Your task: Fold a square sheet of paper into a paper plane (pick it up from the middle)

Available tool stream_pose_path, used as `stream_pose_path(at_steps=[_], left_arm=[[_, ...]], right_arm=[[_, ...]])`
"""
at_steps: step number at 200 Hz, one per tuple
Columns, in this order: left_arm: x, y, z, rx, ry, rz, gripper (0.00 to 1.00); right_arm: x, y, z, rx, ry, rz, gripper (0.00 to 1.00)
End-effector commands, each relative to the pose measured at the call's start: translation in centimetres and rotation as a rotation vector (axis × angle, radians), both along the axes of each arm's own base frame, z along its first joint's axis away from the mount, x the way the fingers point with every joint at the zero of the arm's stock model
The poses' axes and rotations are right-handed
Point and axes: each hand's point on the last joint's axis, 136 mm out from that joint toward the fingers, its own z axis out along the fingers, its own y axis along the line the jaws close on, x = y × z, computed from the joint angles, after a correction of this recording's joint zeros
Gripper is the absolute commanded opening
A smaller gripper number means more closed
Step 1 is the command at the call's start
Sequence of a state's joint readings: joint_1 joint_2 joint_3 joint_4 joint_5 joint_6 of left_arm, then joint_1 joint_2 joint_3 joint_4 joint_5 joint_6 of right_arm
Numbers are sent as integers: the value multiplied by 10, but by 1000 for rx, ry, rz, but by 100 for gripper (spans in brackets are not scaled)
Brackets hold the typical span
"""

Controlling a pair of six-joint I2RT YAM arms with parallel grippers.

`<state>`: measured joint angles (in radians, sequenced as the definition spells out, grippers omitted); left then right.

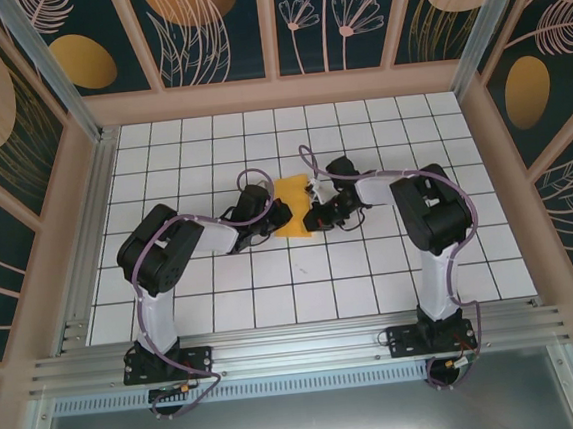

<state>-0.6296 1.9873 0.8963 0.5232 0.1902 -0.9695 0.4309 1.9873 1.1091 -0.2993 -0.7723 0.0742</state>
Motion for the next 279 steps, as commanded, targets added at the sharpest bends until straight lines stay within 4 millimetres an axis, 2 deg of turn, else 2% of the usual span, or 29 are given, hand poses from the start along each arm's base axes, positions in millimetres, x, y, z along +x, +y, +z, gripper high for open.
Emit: stream_pose_path(at_steps=[1,34,75,115,160,205,216,236,264,279], left_arm=[[-12,36,-52,183,94,54,1],[-11,35,-51,185,88,48,1],[-9,34,-47,185,71,39,3],[1,38,-36,218,24,46,5],[16,42,-27,181,-8,54,10],[25,33,-16,147,-29,28,14],[24,31,-16,138,-23,21,12],[22,31,-13,122,-23,23,12],[20,28,-15,109,-11,12,12],[20,28,-14,103,-10,14,12]], right_arm=[[-38,-25,-13,-93,131,4,0],[-42,-36,-23,-132,150,-33,0],[-35,-35,-21,-124,131,-46,0],[-34,-38,-27,-148,138,-56,0],[-33,-39,-32,-162,144,-65,0],[-29,-39,-31,-163,138,-80,0],[-26,-35,-23,-138,121,-81,0],[-13,-25,4,-72,61,-90,0],[0,8,39,24,-6,-55,0],[8,23,48,25,-42,-38,0]])
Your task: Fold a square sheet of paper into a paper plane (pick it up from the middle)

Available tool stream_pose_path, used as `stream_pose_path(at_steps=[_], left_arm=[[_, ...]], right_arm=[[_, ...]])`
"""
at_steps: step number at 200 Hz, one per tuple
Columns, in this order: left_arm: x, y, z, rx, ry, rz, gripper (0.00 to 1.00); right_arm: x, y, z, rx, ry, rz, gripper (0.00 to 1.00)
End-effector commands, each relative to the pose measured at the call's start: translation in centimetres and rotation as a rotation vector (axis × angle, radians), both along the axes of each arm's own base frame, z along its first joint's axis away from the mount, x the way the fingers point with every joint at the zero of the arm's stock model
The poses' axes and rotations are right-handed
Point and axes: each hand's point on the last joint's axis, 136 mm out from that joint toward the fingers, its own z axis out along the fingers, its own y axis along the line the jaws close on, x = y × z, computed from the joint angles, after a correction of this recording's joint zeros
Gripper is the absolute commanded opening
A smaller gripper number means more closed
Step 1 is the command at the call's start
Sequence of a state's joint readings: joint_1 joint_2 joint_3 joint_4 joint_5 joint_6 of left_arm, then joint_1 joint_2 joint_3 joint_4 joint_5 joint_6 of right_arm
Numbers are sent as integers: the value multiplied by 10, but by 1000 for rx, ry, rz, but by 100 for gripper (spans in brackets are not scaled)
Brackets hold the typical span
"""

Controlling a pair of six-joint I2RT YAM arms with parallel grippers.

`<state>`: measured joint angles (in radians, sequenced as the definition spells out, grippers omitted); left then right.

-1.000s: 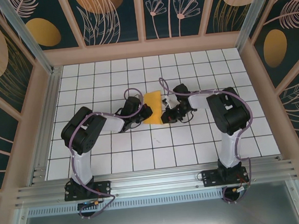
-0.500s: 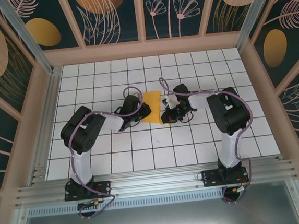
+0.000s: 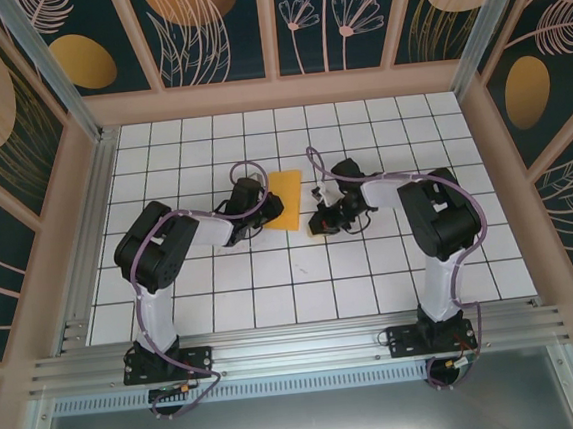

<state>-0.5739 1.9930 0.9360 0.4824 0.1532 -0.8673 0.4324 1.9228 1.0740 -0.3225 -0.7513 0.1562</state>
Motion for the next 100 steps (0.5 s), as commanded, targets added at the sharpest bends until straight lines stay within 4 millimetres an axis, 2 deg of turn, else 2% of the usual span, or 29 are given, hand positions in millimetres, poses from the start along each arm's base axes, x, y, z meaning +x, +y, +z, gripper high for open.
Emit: stream_pose_path(at_steps=[1,14,40,70,100], left_arm=[[-7,6,-18,25,58,-7,12],[-7,6,-17,25,56,-6,12],[-6,5,-17,23,57,-9,12],[-5,4,-15,24,53,-10,12],[-4,4,-13,26,44,-12,12]], right_arm=[[17,30,38,47,-89,23,0],[26,39,38,62,-88,7,0],[44,42,22,4,-90,-43,0],[43,43,1,-28,-44,-29,0],[38,29,-21,-107,-8,-48,0]])
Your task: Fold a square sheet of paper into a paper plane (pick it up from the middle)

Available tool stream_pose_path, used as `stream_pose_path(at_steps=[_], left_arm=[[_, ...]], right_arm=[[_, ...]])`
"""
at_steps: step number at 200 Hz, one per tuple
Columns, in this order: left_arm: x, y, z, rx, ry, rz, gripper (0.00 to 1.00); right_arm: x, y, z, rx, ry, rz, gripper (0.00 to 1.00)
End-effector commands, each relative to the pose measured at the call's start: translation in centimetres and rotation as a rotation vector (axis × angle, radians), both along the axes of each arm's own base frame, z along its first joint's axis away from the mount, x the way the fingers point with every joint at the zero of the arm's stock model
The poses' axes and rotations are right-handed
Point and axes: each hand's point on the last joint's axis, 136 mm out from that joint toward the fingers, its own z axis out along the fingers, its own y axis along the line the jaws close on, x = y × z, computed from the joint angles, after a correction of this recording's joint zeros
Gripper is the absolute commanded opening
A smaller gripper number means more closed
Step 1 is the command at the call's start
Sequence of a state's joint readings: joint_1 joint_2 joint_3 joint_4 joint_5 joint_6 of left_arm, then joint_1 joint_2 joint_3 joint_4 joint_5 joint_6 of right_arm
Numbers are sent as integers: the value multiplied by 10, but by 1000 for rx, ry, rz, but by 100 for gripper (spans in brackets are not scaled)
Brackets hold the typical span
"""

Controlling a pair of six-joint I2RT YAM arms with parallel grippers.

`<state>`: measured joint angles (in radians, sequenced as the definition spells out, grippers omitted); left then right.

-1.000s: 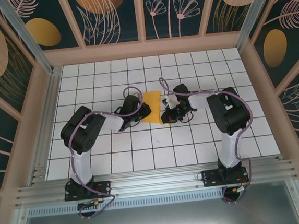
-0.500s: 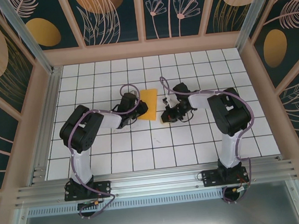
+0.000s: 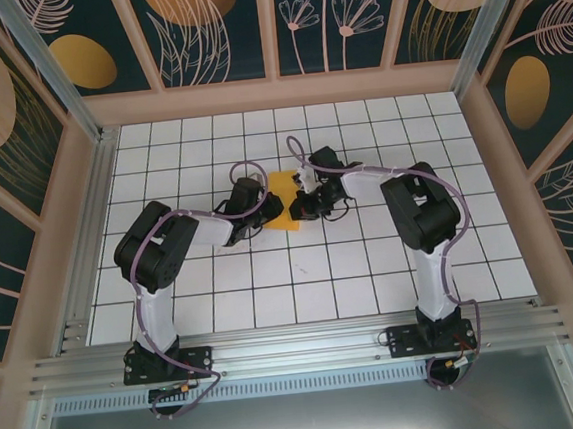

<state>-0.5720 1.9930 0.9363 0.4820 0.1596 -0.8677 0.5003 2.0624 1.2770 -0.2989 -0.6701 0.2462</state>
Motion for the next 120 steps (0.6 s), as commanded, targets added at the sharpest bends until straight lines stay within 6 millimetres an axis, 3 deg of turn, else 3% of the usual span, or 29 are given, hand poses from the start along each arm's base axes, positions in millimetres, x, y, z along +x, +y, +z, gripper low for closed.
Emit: stream_pose_path(at_steps=[1,41,44,61,120], left_arm=[[-4,4,-13,30,43,-8,12],[2,14,-14,111,17,3,13],[10,11,-5,103,-3,7,13],[19,15,-3,105,-10,18,13],[25,26,-22,126,22,29,13]], right_arm=[[-3,-12,-17,-74,41,-27,0],[-15,-28,-33,-128,67,-28,0],[-15,-29,-34,-131,67,-27,0],[-19,-31,-37,-135,74,-20,0],[-22,-34,-39,-136,84,-25,0]])
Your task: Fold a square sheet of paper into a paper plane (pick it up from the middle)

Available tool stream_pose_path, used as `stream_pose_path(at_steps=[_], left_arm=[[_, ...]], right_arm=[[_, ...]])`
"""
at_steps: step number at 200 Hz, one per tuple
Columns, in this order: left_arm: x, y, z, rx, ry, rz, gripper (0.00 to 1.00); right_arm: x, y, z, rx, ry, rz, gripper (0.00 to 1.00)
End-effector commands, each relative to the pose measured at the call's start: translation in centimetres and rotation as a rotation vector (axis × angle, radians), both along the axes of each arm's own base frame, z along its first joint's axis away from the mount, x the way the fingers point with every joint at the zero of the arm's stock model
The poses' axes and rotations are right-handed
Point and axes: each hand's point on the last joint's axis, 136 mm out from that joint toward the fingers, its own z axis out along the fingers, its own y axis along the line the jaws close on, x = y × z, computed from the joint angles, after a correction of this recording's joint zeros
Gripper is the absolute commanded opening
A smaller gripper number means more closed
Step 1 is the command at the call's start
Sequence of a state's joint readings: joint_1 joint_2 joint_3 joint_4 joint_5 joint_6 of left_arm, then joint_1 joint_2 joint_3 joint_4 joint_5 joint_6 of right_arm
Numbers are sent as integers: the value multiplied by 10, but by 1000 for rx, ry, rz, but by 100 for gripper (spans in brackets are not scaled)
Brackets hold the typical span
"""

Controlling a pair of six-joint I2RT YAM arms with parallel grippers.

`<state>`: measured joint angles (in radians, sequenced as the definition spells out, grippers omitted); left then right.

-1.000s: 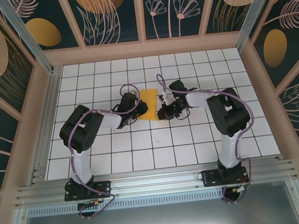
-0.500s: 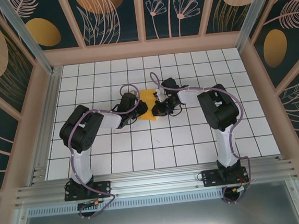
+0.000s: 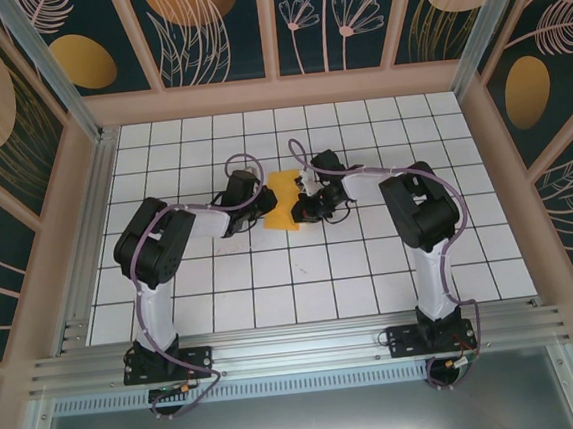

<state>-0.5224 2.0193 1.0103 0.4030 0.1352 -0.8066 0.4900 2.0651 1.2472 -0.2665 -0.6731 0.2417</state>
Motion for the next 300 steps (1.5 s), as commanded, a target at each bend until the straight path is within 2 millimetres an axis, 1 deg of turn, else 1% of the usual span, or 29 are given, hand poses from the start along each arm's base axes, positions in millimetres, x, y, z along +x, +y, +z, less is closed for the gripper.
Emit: stream_pose_path(at_steps=[1,19,35,64,86,96,110,126,137,146,161,181,187,195,212,227,252,267,277,300], left_arm=[[0,7,-21,60,35,-2,13],[-1,9,-29,97,68,-6,13],[-1,12,-27,109,54,4,14],[-1,21,-33,162,55,19,13],[-2,23,-28,168,39,17,14],[-1,21,-21,162,24,8,15],[3,17,-8,141,0,1,15],[7,11,17,102,-43,-10,17],[11,8,35,82,-77,-14,18],[12,6,47,72,-96,-17,18],[13,6,68,54,-140,-16,19],[10,6,78,40,-151,-21,20],[9,5,80,28,-153,-28,20],[7,3,80,16,-147,-34,21],[1,1,80,-8,-142,-47,21],[-3,-1,86,-40,-151,-62,20],[-12,-16,96,-119,-156,-143,19],[-16,-26,90,-145,-129,-194,16],[-18,-30,82,-156,-98,-211,15],[-17,-30,62,-154,-46,-195,11]], right_arm=[[-21,-29,-31,-138,85,-20,0],[-21,-28,-30,-135,85,-20,0],[-19,-29,-30,-136,81,-24,0],[-20,-29,-30,-138,83,-25,0],[-17,-24,-19,-107,60,-19,1],[-12,-20,-8,-80,41,-15,3],[-2,-16,7,-70,0,-24,4],[12,-12,25,-52,-50,-39,11],[20,-12,34,-51,-80,-55,12],[24,-14,38,-48,-95,-70,13],[33,-19,41,-64,-124,-103,22],[46,-25,44,-80,-151,-144,31],[50,-27,45,-87,-165,-156,35],[54,-28,45,-87,-166,-167,41],[60,-24,43,-82,-159,-165,47],[61,-20,43,-58,-150,-161,49],[61,-19,36,-58,-131,-163,49],[61,-18,30,-65,-117,-167,49],[62,-19,28,-68,-112,-171,49],[61,-20,25,-73,-111,-174,51]])
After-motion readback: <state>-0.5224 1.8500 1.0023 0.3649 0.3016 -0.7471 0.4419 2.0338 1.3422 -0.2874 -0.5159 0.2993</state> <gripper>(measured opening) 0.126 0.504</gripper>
